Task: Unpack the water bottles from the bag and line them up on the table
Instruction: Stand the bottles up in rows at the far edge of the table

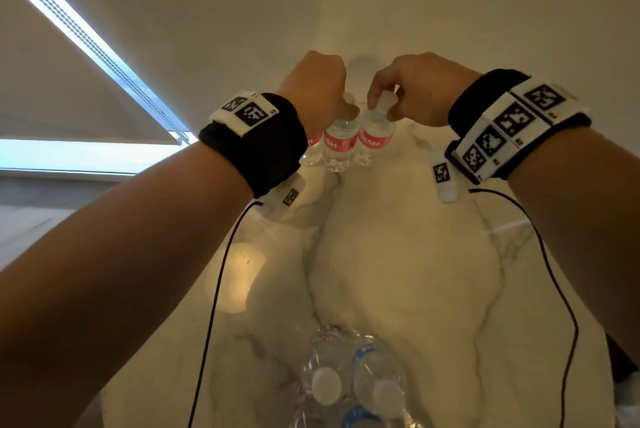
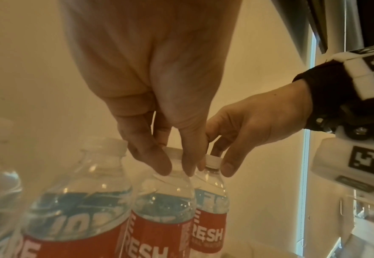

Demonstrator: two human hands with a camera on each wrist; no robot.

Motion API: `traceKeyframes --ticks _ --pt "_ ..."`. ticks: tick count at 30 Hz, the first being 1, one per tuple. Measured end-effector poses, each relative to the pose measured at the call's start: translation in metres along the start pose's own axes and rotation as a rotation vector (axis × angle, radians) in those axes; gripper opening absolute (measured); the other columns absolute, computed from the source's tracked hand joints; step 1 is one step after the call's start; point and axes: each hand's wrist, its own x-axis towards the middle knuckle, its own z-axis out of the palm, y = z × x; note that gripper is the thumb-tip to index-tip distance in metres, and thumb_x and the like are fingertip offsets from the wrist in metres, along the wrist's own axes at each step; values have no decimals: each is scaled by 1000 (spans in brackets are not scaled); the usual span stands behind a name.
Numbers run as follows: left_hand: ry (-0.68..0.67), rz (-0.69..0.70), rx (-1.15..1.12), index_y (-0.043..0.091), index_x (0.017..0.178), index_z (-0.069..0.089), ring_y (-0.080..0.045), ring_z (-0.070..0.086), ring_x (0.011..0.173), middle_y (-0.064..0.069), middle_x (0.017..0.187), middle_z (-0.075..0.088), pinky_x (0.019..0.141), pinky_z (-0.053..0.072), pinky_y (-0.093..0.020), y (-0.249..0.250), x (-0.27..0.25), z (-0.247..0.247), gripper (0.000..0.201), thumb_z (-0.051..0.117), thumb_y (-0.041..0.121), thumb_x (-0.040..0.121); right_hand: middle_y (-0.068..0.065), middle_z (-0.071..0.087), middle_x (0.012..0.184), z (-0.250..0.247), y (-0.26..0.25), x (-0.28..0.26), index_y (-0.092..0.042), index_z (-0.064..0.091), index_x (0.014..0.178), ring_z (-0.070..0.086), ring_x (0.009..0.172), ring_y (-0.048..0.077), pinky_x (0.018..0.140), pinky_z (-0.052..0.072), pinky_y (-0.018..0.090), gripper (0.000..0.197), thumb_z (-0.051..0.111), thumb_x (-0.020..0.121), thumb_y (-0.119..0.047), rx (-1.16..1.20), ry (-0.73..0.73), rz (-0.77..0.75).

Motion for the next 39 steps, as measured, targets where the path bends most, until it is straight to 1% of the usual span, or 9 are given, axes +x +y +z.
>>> traceKeyframes --ticks 4,9,13,16,19,24,28,32,39 --pt "14 11 29 10 86 59 -25 59 74 -8 85 63 65 43 -33 -3 -4 1 33 74 39 84 -4 51 103 2 -3 -4 -28 69 111 50 92 14 80 41 32 32 70 86 -10 -7 -24 -43" --pt "5 -1 85 6 98 64 -27 62 80 -9 89 62 66 43 -33 1 -11 1 40 75 42 84 5 55 107 5 -5 -13 -26 63 122 59 101 28 84 47 37 40 70 85 -12 38 -25 -26" --pt "26 -6 79 3 121 62 -30 66 96 -13 107 69 75 46 -32 4 -32 -9 62 75 50 84 6 53 121 4 -9 -36 -31 50 134 55 98 19 84 45 34 64 79 77 -29 115 57 12" --pt "89 -6 37 7 119 66 -27 67 94 -9 105 71 80 52 -34 6 -69 -17 56 67 54 89 4 55 120 4 -19 -73 -28 51 132 57 98 17 84 45 32 62 78 77 -36 141 133 4" --pt "139 62 -139 13 101 73 -19 65 76 -1 86 72 75 54 -36 15 -128 -13 38 64 48 93 -3 63 110 18 -38 -127 -27 59 123 61 98 18 87 48 33 50 76 78 -39 184 56 -33" --pt "-105 142 -267 25 100 74 -1 58 70 15 83 65 69 43 -18 31 -230 9 29 60 50 94 -12 64 94 58 -70 -221 -34 65 110 58 82 3 79 50 27 37 73 78 -50 295 -218 -120" --pt "-407 196 -196 33 115 68 -5 61 83 11 101 63 80 55 -28 42 -280 27 44 64 64 84 -14 52 102 94 -83 -264 -42 55 116 57 83 4 78 51 26 44 68 77 -58 189 -375 -159" --pt "-484 221 -86 31 123 61 -19 59 97 1 121 51 87 52 -35 45 -288 38 40 71 44 87 -11 47 98 106 -90 -263 -36 55 112 56 81 11 74 48 29 33 66 83 -46 137 -303 -196" --pt "-253 78 -159 16 112 71 -29 61 97 -3 98 55 87 50 -39 -1 -228 13 31 75 29 84 -6 53 89 79 -85 -176 -26 66 110 56 86 18 75 42 29 33 74 80 -35 110 -131 -130"
